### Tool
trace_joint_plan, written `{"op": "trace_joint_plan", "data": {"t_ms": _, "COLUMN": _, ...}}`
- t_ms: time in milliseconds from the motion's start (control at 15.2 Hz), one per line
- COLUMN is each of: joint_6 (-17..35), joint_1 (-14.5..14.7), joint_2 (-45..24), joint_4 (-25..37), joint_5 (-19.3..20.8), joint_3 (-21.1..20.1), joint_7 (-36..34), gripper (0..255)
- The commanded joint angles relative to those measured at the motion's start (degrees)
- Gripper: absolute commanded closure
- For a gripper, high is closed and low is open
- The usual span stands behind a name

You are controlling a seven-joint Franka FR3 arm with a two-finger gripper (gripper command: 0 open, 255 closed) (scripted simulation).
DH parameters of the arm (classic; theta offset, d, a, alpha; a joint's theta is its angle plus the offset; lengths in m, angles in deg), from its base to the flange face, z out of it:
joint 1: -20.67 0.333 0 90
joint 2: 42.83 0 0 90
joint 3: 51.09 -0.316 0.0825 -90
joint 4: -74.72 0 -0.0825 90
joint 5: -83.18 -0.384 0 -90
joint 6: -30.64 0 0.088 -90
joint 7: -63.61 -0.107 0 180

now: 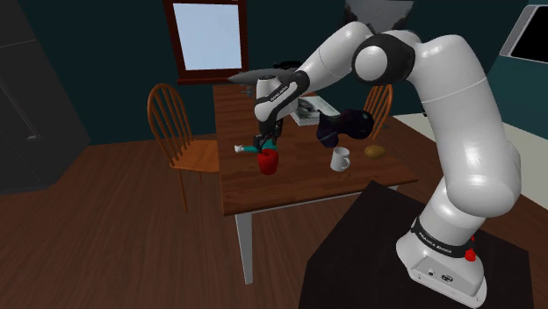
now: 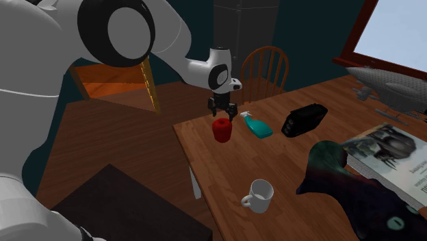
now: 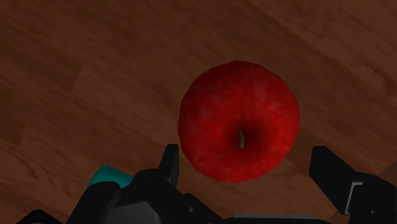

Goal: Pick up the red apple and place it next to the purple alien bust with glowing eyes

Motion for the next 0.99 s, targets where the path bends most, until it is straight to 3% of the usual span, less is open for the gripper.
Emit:
{"op": "trace_joint_plan", "data": {"t_ms": 0, "joint_6": 0.04, "joint_1": 0.00, "joint_2": -0.02, "joint_4": -0.01, "joint_5": 0.00, "joint_3": 0.00, "joint_7": 0.00, "gripper": 0}}
{"op": "trace_joint_plan", "data": {"t_ms": 132, "joint_6": 0.03, "joint_1": 0.00, "joint_2": -0.02, "joint_4": -0.01, "joint_5": 0.00, "joint_3": 0.00, "joint_7": 0.00, "gripper": 0}}
{"op": "trace_joint_plan", "data": {"t_ms": 198, "joint_6": 0.03, "joint_1": 0.00, "joint_2": -0.02, "joint_4": -0.01, "joint_5": 0.00, "joint_3": 0.00, "joint_7": 0.00, "gripper": 255}}
{"op": "trace_joint_plan", "data": {"t_ms": 924, "joint_6": -0.95, "joint_1": 0.01, "joint_2": 1.03, "joint_4": -0.07, "joint_5": 0.01, "joint_3": 0.01, "joint_7": 0.04, "gripper": 255}}
